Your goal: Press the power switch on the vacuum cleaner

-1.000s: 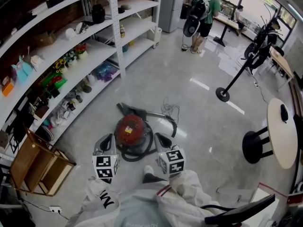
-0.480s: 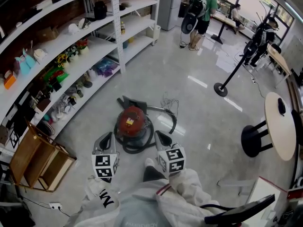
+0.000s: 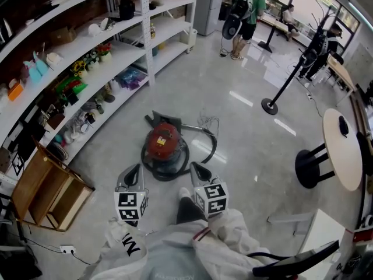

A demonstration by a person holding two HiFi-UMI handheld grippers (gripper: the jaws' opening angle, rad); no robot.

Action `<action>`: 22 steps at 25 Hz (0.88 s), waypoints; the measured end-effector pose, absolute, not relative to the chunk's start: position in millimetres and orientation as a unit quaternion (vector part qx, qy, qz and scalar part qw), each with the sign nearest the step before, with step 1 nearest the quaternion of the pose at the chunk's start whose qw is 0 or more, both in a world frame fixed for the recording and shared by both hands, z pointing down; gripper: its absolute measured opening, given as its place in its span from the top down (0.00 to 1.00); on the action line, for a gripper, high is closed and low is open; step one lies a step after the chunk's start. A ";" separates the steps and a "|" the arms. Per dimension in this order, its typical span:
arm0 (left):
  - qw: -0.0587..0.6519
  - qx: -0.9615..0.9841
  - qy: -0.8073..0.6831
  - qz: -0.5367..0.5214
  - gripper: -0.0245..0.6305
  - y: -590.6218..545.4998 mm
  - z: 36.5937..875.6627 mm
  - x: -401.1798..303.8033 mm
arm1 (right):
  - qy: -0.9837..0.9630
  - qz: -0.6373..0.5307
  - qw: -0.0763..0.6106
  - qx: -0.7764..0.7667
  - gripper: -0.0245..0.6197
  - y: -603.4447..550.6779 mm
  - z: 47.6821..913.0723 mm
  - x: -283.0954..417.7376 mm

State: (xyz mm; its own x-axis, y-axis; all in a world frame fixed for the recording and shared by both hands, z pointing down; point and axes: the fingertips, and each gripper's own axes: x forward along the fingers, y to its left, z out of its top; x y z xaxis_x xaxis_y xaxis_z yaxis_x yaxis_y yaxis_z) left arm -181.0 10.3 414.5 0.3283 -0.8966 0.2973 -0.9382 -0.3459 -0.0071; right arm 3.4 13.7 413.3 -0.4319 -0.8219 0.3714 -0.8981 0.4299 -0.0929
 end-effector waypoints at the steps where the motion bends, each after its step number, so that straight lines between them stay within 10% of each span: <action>1: 0.082 0.812 -0.564 0.124 0.96 14.9 414.3 -181.1 | -0.834 0.139 0.137 0.516 0.96 18.3 413.5 2.8; 22: 0.105 0.819 -0.548 0.131 0.96 79.0 419.8 -179.4 | -0.821 0.154 0.148 0.529 0.96 77.2 414.8 6.1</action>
State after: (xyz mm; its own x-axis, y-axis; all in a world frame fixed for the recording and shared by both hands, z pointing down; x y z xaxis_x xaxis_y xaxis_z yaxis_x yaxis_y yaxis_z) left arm -179.4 79.0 419.8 0.3646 -0.8706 0.3303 -0.9258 -0.3769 0.0288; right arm 6.1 77.2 414.8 -0.3964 -0.8236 0.4056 -0.9146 0.3928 -0.0963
